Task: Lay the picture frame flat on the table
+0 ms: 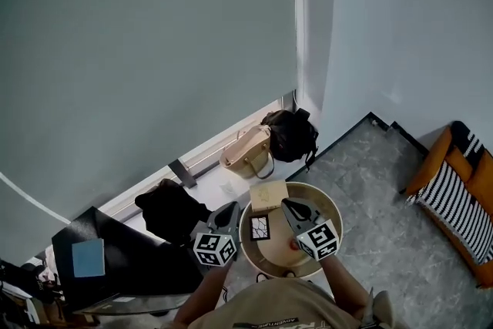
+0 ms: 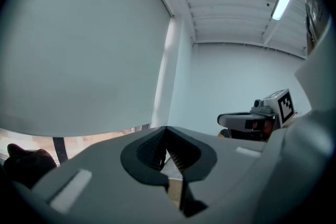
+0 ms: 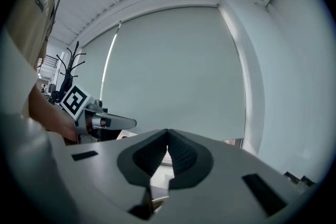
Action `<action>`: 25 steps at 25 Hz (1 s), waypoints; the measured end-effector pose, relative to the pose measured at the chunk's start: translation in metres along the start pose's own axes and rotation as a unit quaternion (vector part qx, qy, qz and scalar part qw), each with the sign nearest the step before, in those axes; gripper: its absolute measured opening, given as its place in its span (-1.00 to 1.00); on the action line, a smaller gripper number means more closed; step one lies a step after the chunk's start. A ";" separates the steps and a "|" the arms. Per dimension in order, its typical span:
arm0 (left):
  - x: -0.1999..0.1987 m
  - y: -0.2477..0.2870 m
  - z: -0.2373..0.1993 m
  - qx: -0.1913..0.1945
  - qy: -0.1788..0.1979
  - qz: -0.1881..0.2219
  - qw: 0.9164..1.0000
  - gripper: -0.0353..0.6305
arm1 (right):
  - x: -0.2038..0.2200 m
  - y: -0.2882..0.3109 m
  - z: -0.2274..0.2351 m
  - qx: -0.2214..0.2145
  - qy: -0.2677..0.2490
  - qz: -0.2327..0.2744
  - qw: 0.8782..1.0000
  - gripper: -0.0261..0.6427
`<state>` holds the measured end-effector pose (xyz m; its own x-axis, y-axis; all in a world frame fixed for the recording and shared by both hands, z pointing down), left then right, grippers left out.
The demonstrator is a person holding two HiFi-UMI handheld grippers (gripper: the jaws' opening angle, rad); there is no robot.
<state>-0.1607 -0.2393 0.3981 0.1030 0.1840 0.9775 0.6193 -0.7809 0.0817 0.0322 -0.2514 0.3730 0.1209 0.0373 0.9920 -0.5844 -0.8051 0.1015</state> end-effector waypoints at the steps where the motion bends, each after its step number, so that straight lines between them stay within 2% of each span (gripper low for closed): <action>1: -0.007 -0.001 0.004 0.002 0.009 0.008 1.000 -0.88 | -0.007 -0.001 0.000 0.008 -0.002 0.013 1.000 -0.90; 5: -0.028 -0.004 0.014 0.006 0.065 0.016 0.998 -0.88 | -0.022 0.002 -0.003 0.019 -0.003 0.040 0.999 -0.90; 9: -0.033 -0.006 0.017 0.009 0.100 0.003 0.995 -0.88 | -0.020 0.009 -0.011 0.011 0.000 0.038 0.999 -0.90; 15: -0.029 -0.007 0.015 0.017 0.081 -0.003 0.997 -0.88 | -0.027 0.007 -0.014 0.014 -0.009 0.046 0.999 -0.90; 25: -0.008 0.002 0.017 0.043 0.061 -0.024 0.997 -0.88 | -0.013 -0.001 -0.017 0.009 -0.030 0.028 0.999 -0.90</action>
<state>-0.1467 -0.2321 0.3875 -0.0211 0.1424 0.9896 0.6864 -0.7176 0.1179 0.0177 -0.2409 0.3615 0.1367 -0.0429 0.9897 -0.5776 -0.8151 0.0444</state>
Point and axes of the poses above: the fingertips, and each gripper's own axes: y forward along the fingers, z to its right, x out of its underside, the point moved 5 cm from there along -y, backward along the fingers, and after that the axes turned 14 degrees about x, right-handed, at the moved point
